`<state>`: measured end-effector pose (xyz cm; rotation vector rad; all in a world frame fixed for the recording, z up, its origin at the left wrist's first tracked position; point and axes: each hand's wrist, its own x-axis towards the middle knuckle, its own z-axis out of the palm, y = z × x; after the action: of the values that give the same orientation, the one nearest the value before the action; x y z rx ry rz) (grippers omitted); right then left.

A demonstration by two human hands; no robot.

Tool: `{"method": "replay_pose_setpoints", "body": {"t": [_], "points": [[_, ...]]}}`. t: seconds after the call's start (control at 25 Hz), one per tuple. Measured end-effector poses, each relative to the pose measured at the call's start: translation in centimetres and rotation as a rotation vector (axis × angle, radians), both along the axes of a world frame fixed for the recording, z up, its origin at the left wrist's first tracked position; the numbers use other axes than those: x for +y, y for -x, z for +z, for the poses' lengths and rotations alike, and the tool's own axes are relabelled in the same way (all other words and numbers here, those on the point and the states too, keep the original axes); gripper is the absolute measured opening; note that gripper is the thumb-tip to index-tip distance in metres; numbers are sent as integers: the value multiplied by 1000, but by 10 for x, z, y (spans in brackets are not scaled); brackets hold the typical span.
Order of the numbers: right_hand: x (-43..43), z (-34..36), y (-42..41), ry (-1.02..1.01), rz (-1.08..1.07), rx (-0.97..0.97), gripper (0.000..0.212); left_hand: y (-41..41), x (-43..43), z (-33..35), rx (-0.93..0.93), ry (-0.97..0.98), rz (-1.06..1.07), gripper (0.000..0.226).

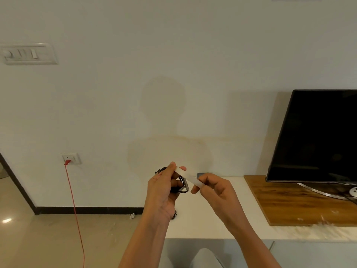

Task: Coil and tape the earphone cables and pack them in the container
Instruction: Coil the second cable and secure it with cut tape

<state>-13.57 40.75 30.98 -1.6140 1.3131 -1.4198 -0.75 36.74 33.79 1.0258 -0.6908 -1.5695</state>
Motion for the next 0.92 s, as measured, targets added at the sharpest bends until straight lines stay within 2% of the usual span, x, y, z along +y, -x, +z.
{"method": "replay_pose_setpoints", "body": {"t": [0.08,0.2,0.32,0.44,0.64,0.8,0.92], "points": [[1,-5,2,-28,4,13,27,-3,-5,-1,53,-66,-20,37],[0,-6,3,-29,-11,-34,17,-1,-4,-4,89,-101,-45,31],[-3,-1,-1,-7,-54,-59,17,7,8,-9,-121,85,-60,41],[-4,1,-6,5,-95,-60,19,13,19,-11,-243,218,-10,34],[0,-1,-3,9,-86,-4,15,4,14,-6,-119,155,-46,27],[2,-5,3,-4,-90,46,32,1,9,-5,-70,42,-60,28],[2,-2,4,-40,-74,10,25,2,12,-6,-97,93,-75,29]]}}
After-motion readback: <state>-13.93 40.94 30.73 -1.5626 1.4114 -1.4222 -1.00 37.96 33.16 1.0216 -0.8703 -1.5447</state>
